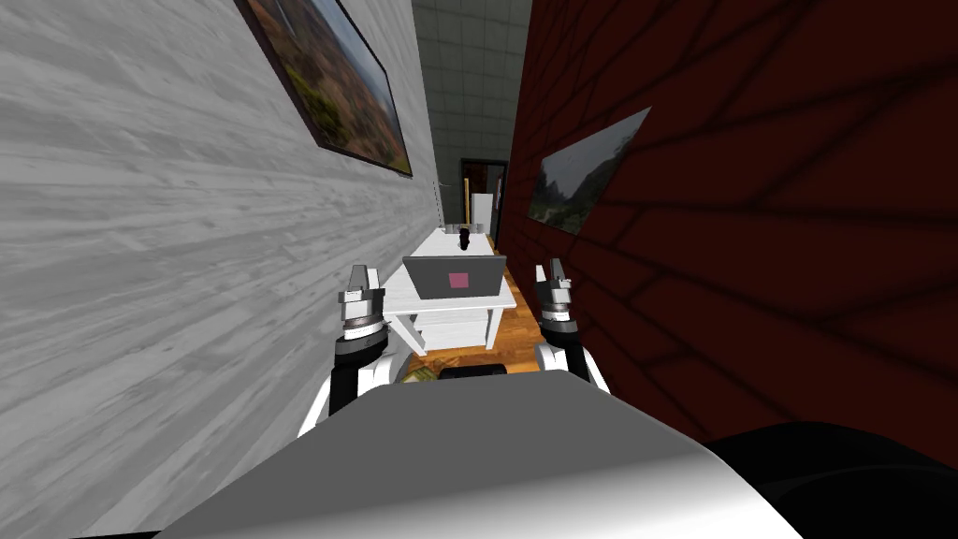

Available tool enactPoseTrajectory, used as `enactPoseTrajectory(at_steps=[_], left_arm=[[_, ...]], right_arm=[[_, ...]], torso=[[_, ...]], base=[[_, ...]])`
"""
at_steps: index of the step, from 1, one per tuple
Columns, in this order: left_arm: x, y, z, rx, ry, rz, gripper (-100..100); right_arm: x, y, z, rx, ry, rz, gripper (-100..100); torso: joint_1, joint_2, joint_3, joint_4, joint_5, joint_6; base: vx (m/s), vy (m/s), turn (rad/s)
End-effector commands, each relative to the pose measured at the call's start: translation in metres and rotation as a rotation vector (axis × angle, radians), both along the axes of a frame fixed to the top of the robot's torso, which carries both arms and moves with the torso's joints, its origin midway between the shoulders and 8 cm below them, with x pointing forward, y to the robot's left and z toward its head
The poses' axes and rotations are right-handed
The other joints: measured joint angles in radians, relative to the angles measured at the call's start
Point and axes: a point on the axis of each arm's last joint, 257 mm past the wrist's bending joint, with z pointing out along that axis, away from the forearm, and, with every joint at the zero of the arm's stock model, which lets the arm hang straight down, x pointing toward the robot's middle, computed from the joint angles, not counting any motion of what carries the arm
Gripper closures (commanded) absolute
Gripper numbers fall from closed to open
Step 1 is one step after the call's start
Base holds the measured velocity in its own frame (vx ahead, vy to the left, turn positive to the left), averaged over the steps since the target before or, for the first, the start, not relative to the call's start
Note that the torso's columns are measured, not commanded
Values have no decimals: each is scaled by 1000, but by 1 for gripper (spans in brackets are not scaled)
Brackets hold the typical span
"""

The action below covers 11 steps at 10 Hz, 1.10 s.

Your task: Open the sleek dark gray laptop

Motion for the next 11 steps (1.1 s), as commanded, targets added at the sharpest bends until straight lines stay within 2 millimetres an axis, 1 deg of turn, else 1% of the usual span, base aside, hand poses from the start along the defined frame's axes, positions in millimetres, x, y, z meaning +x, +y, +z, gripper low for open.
enactPoseTrajectory(at_steps=[1,3,4,5,6,11], left_arm=[[0,0,0,0,0,0,0],[0,0,0,0,0,0,0],[2,-1,-1,30,18,-13,-100],[4,-1,-2,49,34,-21,-100],[7,0,-4,66,53,-27,-100],[22,17,-14,114,176,-27,-100]], right_arm=[[0,0,0,0,0,0,0],[0,0,0,0,0,0,0],[0,0,0,0,0,0,0],[0,0,0,0,0,0,0],[0,0,0,0,1,0,0],[0,0,0,0,1,0,0]], torso=[[0,74,-147,74,0,0],[0,222,-443,221,0,0],[0,295,-590,295,0,0],[0,329,-659,328,0,0],[0,339,-679,338,0,0],[0,342,-684,342,0,0]], base=[[0,0,0],[0,0,0],[5,0,-27],[1,4,-40],[-1,6,-42],[0,10,-59]])
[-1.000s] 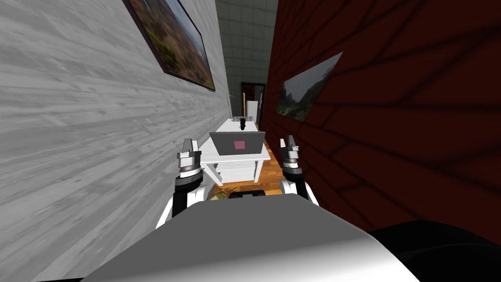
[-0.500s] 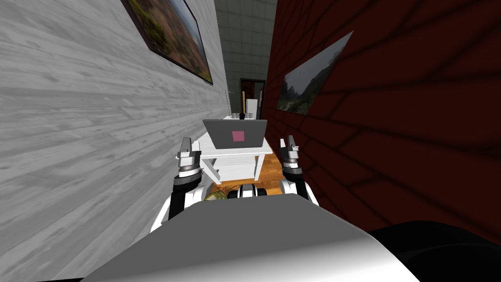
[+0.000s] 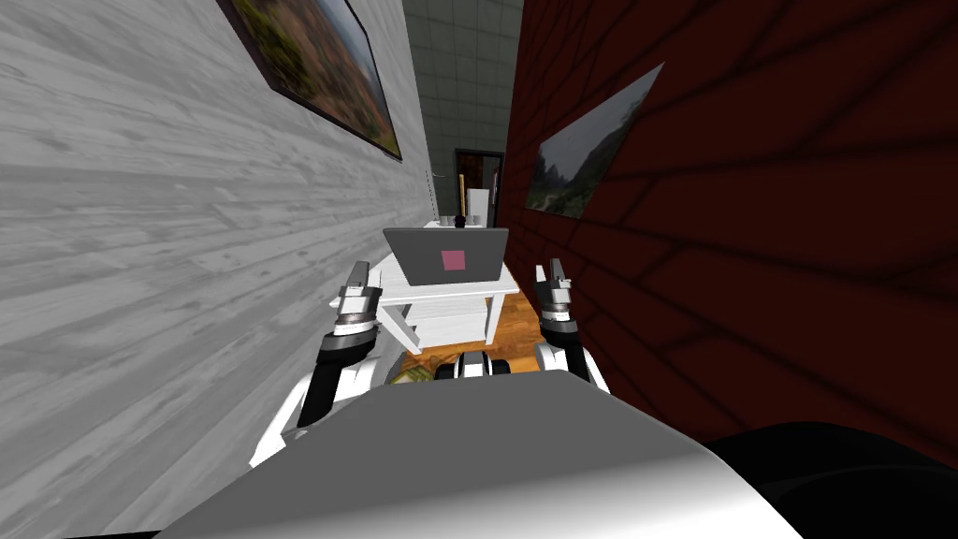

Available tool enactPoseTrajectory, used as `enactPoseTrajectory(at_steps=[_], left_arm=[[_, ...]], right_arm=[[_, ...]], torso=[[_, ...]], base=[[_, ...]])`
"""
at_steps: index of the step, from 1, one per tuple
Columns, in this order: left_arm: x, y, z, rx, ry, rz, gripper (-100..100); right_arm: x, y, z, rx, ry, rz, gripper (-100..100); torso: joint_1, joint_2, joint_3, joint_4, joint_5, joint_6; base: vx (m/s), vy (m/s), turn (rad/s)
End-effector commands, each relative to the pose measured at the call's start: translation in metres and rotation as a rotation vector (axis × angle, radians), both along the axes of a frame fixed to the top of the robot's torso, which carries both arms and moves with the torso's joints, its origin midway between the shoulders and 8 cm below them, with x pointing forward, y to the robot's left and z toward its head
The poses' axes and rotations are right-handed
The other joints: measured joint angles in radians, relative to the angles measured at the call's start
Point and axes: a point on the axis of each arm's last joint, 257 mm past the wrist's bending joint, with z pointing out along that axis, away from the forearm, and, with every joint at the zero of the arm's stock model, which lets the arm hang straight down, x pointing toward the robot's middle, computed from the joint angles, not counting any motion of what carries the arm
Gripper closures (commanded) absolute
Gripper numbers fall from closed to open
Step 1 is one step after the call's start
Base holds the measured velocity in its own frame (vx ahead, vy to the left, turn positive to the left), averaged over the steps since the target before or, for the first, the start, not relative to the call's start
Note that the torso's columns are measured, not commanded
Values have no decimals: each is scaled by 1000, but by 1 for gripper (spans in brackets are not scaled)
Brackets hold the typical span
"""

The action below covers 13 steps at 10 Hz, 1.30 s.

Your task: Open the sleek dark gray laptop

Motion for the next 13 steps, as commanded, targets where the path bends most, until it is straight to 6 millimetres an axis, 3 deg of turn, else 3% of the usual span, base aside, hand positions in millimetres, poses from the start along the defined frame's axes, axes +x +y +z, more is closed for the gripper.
enactPoseTrajectory(at_steps=[1,13], left_arm=[[7,11,-6,18,69,9,-100],[23,49,-9,69,278,70,-100]], right_arm=[[0,0,0,0,0,0,0],[0,0,0,0,0,0,0]], torso=[[0,0,0,0,0,0],[0,0,0,0,0,0]], base=[[3,13,-75],[1,9,-60]])
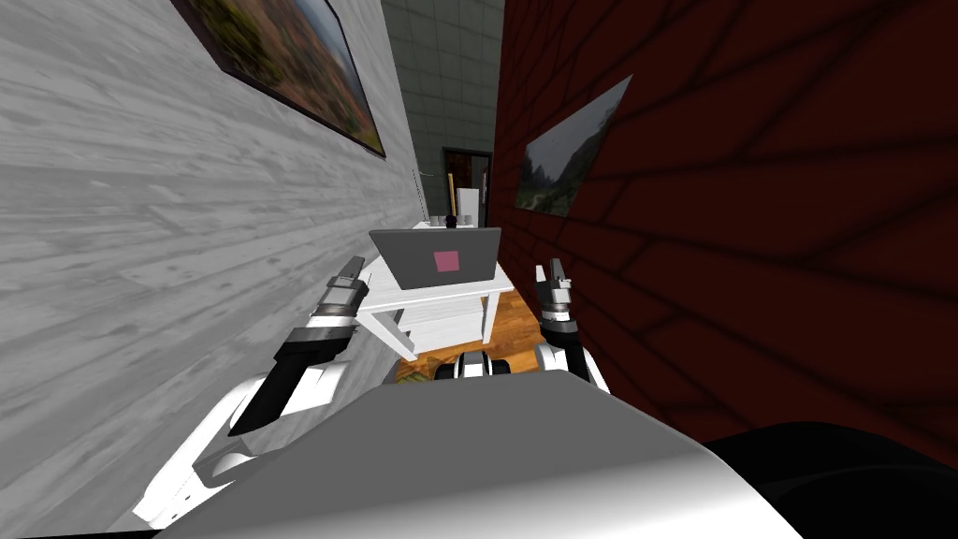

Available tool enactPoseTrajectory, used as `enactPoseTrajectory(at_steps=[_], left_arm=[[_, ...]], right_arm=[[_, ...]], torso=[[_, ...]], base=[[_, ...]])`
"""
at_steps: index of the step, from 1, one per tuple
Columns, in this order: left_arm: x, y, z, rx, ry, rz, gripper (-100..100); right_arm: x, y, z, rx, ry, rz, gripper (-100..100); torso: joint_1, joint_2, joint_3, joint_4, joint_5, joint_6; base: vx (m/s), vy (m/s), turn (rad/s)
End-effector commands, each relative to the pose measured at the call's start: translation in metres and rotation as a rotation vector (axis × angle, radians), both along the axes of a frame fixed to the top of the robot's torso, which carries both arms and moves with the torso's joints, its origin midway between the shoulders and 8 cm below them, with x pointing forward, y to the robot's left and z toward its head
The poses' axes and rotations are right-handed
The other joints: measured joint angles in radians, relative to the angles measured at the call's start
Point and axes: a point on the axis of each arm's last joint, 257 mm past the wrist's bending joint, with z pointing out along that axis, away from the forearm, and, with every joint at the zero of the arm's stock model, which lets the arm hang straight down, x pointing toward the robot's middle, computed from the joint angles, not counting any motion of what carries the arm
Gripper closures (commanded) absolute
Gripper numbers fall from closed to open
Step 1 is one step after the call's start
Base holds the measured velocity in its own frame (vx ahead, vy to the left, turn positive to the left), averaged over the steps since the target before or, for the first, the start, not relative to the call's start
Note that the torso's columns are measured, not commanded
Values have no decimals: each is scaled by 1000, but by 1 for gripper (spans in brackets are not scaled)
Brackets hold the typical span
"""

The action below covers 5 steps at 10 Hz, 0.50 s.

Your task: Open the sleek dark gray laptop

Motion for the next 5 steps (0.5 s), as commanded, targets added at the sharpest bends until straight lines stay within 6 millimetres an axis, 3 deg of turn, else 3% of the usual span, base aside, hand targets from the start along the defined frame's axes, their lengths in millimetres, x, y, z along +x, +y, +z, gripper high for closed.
enactPoseTrajectory(at_steps=[1,5], left_arm=[[4,10,-1,13,50,19,-100],[8,25,-4,39,127,51,-100]], right_arm=[[0,0,0,0,0,0,0],[0,0,0,0,0,0,0]], torso=[[0,0,0,0,0,0],[0,0,0,0,0,0]], base=[[1,12,-57],[0,10,-60]])
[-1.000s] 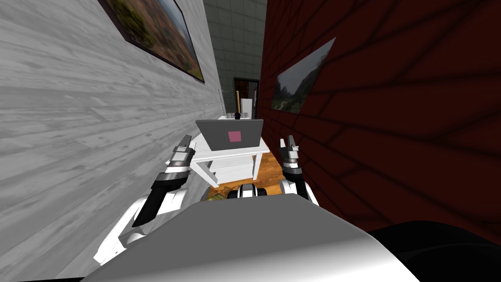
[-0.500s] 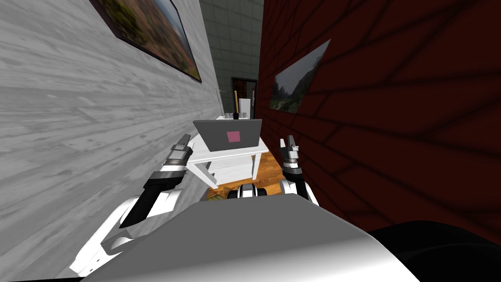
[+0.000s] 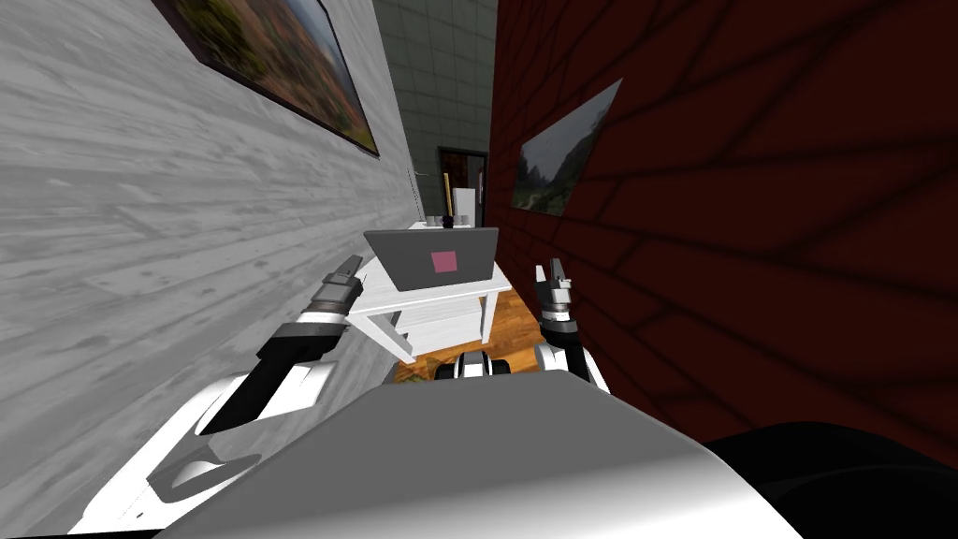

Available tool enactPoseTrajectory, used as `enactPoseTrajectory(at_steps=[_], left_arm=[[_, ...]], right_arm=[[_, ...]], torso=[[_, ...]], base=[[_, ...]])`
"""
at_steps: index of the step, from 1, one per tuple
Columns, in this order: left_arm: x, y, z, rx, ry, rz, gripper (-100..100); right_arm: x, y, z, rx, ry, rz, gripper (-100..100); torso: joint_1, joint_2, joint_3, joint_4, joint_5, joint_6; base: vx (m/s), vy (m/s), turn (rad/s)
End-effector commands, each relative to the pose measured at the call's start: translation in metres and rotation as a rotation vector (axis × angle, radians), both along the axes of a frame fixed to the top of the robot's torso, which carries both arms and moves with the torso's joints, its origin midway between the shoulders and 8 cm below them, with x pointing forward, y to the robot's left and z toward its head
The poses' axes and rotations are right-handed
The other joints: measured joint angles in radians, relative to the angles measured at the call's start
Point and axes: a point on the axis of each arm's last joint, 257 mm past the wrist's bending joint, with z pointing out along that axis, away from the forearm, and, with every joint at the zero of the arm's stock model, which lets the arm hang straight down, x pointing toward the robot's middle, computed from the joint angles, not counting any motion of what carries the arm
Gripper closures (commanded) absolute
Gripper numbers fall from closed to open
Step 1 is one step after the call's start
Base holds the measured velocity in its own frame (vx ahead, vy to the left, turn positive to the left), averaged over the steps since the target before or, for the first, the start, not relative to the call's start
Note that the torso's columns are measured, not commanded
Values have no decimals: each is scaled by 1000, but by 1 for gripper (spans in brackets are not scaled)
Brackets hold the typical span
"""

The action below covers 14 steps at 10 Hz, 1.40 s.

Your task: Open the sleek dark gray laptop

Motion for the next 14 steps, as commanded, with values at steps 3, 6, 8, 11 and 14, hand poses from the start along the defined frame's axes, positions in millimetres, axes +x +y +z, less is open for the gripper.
enactPoseTrajectory(at_steps=[3,6,8,11,14], left_arm=[[5,20,-4,39,98,44,-100],[9,33,-5,75,158,74,-100],[10,41,-7,85,188,95,-100],[12,53,-7,105,232,129,-100],[12,65,-1,134,275,169,-100]], right_arm=[[0,0,0,0,0,0,0],[0,0,0,0,0,0,0],[0,0,0,0,0,0,0],[0,0,0,0,0,0,0],[0,0,0,0,0,0,0]], torso=[[0,0,0,0,0,0],[0,0,0,0,0,0],[0,0,0,0,0,0],[0,0,0,0,0,0],[0,0,0,0,0,0]], base=[[0,10,-71],[1,12,-78],[0,8,-31],[-1,10,-67],[-1,9,-65]])
